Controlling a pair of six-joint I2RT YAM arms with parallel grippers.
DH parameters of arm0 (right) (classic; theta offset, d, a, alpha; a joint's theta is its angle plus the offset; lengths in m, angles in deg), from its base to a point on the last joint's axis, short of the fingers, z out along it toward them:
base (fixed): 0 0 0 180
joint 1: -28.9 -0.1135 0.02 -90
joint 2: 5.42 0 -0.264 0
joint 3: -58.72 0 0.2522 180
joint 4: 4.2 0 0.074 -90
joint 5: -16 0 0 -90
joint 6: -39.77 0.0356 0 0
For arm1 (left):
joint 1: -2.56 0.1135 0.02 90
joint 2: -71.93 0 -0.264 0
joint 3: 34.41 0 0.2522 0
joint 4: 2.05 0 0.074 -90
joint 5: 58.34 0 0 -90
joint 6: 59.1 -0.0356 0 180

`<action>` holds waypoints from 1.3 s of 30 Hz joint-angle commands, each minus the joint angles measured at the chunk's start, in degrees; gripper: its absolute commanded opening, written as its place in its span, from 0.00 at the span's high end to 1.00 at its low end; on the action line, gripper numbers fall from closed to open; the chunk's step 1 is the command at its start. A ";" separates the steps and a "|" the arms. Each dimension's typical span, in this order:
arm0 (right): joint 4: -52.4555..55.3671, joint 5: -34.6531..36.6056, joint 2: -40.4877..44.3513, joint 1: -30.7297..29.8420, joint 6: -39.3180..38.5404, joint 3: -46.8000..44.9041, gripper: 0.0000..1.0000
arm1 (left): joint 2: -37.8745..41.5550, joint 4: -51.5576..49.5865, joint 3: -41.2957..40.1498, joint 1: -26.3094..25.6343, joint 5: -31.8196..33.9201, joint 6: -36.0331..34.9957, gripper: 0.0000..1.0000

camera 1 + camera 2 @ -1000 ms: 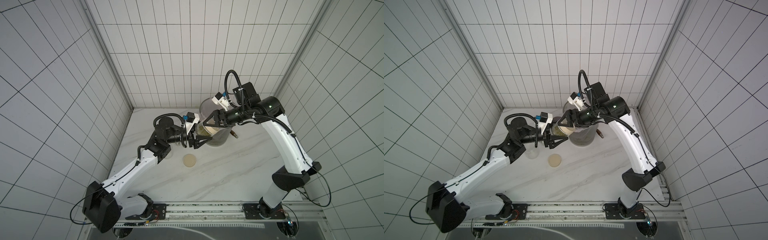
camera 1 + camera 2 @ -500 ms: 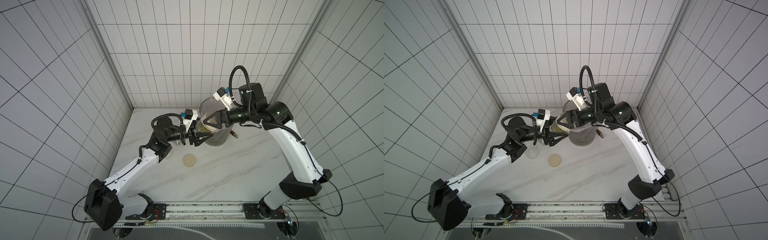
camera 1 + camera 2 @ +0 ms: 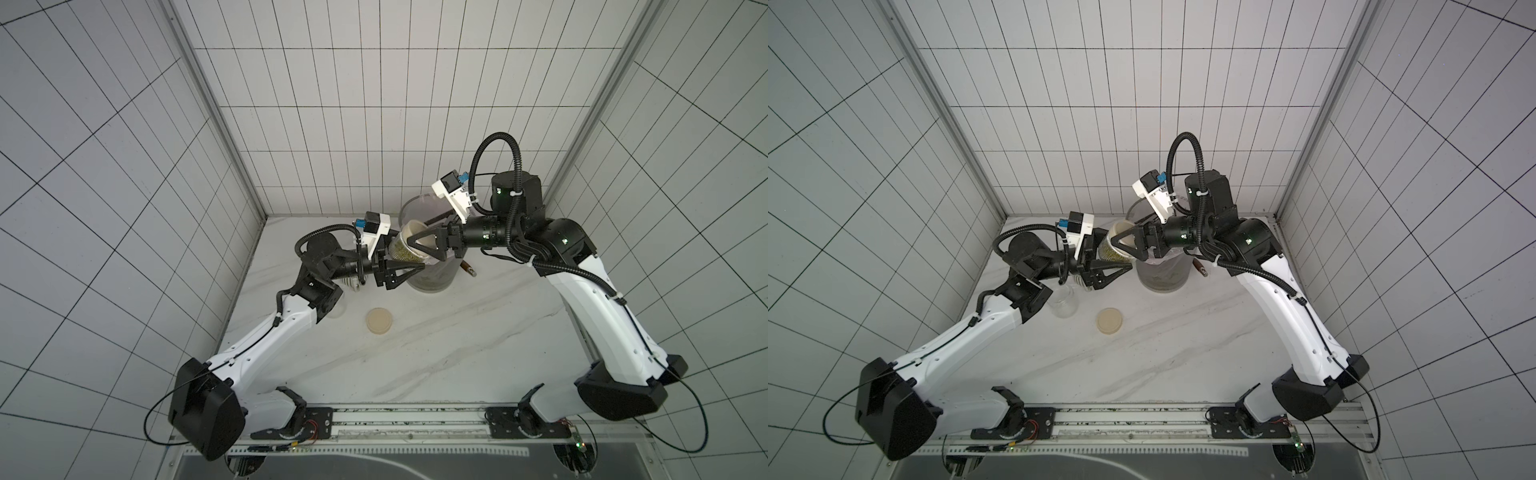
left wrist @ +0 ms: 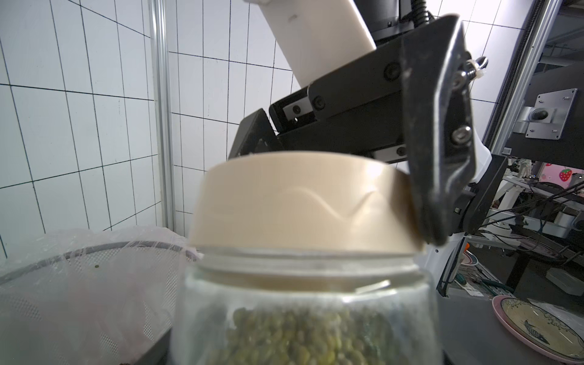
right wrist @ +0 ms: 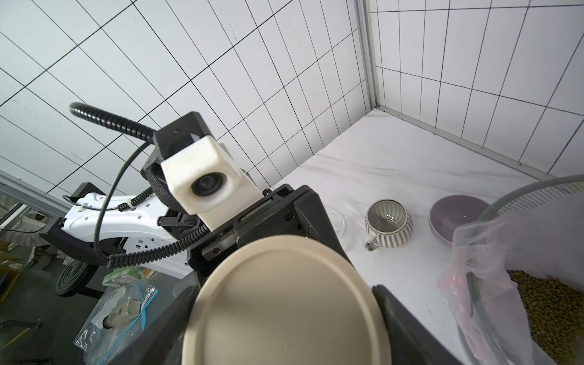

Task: Empty moldy mung beans from jars
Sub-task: Unscrew the lid from the jar.

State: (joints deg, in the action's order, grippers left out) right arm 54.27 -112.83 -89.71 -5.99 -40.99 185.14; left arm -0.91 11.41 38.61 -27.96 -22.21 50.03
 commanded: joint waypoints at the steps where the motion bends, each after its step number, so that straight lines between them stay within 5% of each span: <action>1: -10.45 -5.15 3.17 0.33 -5.75 0.64 0.44 | 0.41 -1.31 0.50 0.38 -4.07 4.59 0.76; 13: -11.15 -4.47 5.38 0.34 -6.33 -1.41 0.42 | 1.75 -0.44 0.32 0.86 -3.92 4.86 0.76; 39: -23.13 -14.89 0.96 10.14 14.54 3.35 0.40 | 0.07 1.95 1.64 0.95 -3.88 5.12 0.76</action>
State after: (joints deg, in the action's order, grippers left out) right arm 34.16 -126.05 -89.14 1.86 -29.98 188.37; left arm -1.01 10.96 39.34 -27.26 -25.92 54.51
